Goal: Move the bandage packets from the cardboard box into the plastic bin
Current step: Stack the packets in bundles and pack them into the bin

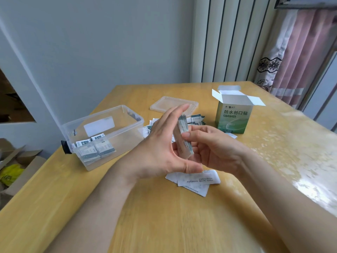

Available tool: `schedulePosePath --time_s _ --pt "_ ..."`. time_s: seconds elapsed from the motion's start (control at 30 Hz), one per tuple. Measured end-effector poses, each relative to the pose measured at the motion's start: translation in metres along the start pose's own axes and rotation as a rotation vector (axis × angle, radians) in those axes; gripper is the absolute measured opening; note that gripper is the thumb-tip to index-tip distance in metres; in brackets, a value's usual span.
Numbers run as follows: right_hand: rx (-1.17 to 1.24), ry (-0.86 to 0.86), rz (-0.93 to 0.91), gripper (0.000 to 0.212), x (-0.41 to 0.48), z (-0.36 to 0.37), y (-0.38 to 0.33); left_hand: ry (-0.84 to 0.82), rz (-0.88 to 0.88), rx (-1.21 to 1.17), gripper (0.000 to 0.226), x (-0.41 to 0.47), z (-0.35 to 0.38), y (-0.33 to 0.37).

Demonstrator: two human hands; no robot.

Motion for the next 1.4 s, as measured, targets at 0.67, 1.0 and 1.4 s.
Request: schedulePosePath --time_s 0.67,1.0,1.4 --pt "0.015 -0.097 -0.041 0.024 -0.008 0.014 -0.013 0.098 0.107 0.242 0.061 0.003 -0.014 0.025" --pt "-0.4 -0.056 0.032 0.028 0.008 0.049 -0.062 0.257 0.055 -0.071 0.035 -0.011 -0.103 0.022" --pt "-1.304 0.337 -0.06 0.022 0.115 0.113 -0.111 0.001 -0.398 0.599 0.026 -0.059 -0.169 -0.063"
Point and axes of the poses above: each hand's wrist, its own x-axis towards the middle knuckle, its own z-axis out of the palm, y = z × x, the point moved 8 cm from there along x, towards the middle knuckle, and after that the axes turned 9 degrees about z, right-handed, at the moved point
